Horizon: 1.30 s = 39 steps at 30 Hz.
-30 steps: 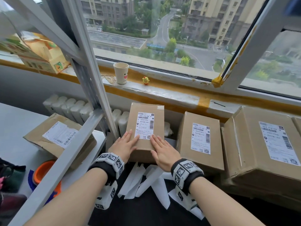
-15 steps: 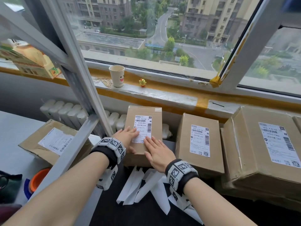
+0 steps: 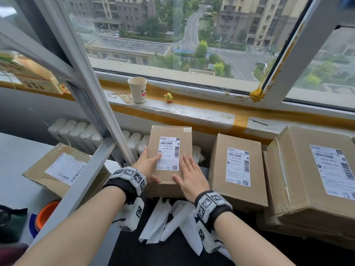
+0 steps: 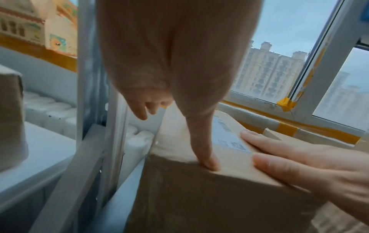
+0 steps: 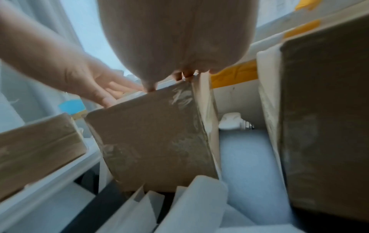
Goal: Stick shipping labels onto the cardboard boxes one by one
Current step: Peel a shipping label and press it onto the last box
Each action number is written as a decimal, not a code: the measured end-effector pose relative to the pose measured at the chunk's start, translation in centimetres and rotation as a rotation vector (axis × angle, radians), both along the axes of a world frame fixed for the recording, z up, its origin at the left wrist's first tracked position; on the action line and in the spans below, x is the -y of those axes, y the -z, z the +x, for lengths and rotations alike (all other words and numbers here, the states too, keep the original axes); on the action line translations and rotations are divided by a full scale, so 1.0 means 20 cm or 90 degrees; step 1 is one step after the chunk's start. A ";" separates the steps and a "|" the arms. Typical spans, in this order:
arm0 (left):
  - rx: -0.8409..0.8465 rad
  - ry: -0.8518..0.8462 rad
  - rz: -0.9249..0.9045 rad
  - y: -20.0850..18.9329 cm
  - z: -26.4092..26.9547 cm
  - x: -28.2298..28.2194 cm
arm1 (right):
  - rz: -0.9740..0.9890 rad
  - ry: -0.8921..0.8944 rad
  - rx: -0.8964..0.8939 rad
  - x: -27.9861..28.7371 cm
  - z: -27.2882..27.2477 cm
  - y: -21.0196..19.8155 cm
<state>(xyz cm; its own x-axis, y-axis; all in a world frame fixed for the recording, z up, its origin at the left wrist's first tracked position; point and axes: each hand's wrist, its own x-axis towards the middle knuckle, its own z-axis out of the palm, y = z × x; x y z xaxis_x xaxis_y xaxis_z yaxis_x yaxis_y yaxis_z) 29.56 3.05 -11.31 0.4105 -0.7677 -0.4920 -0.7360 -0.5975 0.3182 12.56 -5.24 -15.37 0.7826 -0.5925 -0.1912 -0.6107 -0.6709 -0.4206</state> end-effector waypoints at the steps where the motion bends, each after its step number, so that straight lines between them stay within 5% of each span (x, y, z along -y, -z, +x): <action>1: -0.013 -0.050 -0.013 0.01 -0.01 -0.02 | 0.026 0.030 0.011 0.00 -0.02 -0.01; 6: -0.080 -0.237 -0.103 0.04 -0.04 -0.08 | 0.204 0.199 0.117 -0.03 -0.07 -0.04; 12: -0.211 -0.327 -0.188 0.08 -0.07 -0.07 | 0.344 0.357 0.219 -0.05 -0.11 -0.03; 26: -0.432 -0.353 -0.311 0.18 -0.13 -0.05 | 0.321 0.455 0.216 -0.08 -0.20 -0.09; 30: -0.388 -0.292 -0.327 0.15 -0.17 -0.06 | 0.288 0.424 0.208 -0.10 -0.21 -0.11; 39: -0.110 -0.114 -0.216 -0.02 -0.26 -0.16 | 0.203 0.357 0.140 -0.18 -0.26 -0.21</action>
<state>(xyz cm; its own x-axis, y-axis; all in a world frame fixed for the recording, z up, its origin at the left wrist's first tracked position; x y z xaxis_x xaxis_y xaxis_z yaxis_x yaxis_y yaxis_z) 24.44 6.17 -10.91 0.4859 -0.8220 -0.2969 -0.5488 -0.5513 0.6283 7.32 -1.64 -11.15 0.4136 -0.8611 -0.2957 -0.7080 -0.1000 -0.6991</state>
